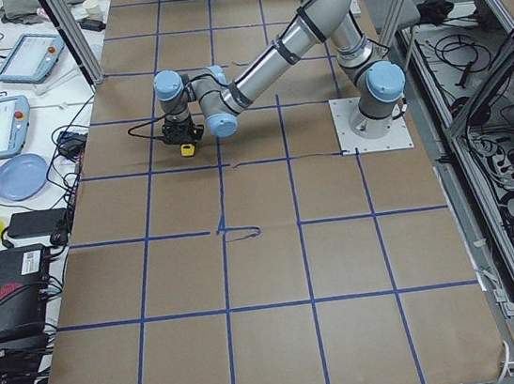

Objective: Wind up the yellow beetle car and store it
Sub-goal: 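Drag the car back across the table toward the robot with the left gripper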

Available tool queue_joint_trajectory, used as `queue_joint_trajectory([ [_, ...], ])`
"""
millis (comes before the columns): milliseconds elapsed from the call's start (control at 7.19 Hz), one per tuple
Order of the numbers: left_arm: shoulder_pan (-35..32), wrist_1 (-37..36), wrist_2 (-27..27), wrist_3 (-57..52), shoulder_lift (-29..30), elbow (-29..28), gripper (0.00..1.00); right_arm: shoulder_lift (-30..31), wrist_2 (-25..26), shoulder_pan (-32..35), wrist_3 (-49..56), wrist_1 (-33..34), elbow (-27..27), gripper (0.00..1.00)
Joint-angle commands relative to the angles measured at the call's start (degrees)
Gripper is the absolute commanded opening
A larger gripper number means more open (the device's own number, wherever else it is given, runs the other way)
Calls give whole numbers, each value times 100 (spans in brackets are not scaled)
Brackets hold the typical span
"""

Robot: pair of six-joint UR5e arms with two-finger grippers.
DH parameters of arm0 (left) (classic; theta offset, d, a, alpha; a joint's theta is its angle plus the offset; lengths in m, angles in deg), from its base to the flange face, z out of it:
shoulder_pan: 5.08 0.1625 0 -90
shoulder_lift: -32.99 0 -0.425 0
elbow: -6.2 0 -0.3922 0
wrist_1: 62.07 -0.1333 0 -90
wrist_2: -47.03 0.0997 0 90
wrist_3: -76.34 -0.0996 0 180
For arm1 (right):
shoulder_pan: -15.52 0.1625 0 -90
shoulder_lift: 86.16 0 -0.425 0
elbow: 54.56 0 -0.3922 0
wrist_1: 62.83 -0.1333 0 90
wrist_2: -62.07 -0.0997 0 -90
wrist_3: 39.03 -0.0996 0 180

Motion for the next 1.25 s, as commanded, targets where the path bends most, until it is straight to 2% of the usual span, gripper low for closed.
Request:
queue_joint_trajectory([
  [0, 112, -59, 223, -19, -2, -15, 0, 0, 0, 0, -4, 1, 0, 100],
  [139, 112, -69, 451, -28, 7, -33, 0, 0, 0, 0, -4, 1, 0, 100],
  [695, 525, -69, 427, -397, 16, -41, 0, 0, 0, 9, 5, 1, -8, 100],
  [834, 525, -69, 436, -397, -19, -76, 27, 0, 0, 9, -4, 1, 0, 100],
  [973, 517, -77, 401, -284, -89, -68, 99, 0, 0, 9, -4, 1, 0, 100],
  [1112, 473, -86, 348, -291, -159, -77, 100, 0, 0, 0, -4, 1, 0, 100],
])
